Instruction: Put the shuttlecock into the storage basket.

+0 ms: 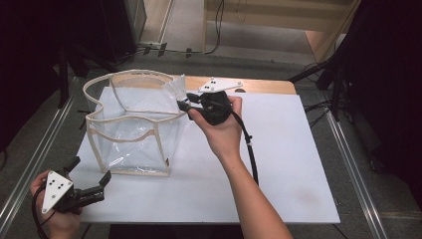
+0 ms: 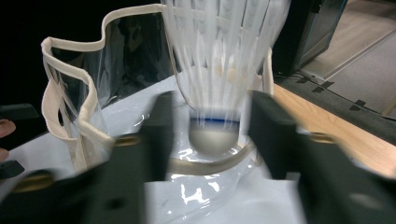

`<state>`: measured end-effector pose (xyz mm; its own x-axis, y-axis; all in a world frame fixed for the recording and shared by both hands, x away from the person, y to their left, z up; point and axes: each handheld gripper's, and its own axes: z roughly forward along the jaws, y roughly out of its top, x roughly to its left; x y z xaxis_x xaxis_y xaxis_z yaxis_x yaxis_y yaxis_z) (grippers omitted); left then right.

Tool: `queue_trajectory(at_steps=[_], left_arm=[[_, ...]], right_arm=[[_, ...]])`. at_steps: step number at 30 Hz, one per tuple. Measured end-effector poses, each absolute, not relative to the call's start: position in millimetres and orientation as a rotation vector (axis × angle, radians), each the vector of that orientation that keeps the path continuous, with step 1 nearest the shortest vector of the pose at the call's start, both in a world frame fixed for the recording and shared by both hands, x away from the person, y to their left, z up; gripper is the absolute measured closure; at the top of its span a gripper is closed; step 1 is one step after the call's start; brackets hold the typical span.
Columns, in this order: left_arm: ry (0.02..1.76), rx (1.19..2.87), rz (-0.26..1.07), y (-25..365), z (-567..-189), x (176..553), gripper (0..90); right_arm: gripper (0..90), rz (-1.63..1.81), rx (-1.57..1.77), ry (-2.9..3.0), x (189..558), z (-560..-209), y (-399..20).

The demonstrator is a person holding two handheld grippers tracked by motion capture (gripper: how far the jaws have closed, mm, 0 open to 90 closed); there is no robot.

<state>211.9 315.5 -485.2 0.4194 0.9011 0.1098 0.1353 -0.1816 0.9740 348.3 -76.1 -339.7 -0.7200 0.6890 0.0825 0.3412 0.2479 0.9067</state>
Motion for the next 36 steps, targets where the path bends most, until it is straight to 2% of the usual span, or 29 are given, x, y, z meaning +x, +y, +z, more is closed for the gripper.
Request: queue_trajectory(at_steps=[1, 2, 3, 5, 7, 9, 36], left_arm=[[0.931, 1.615, 0.904, 316, -485, 212, 0.0], [0.931, 1.615, 0.904, 316, -485, 212, 0.0], [0.930, 1.615, 0.904, 316, -485, 212, 0.0], [0.930, 1.617, 0.905, 316, -485, 212, 0.0], [0.930, 1.619, 0.905, 316, -485, 212, 0.0], [0.930, 1.620, 0.905, 316, -485, 212, 0.0], [0.933, 1.613, 0.903, 317, -485, 212, 0.0]], right_arm=[[34.4, 1.469, 0.943, 2.189, 348, -340, -77], [34.4, 1.469, 0.943, 2.189, 348, -340, -77], [23.3, 1.487, 0.935, 2.186, 348, -339, -78], [11.5, 1.493, 0.921, 2.196, 347, -339, -82], [8.3, 1.503, 0.913, 2.194, 346, -339, -85], [0.0, 1.504, 0.912, 2.194, 345, -339, -89], [0.0, 1.461, 0.916, 2.147, 315, -370, -153]])
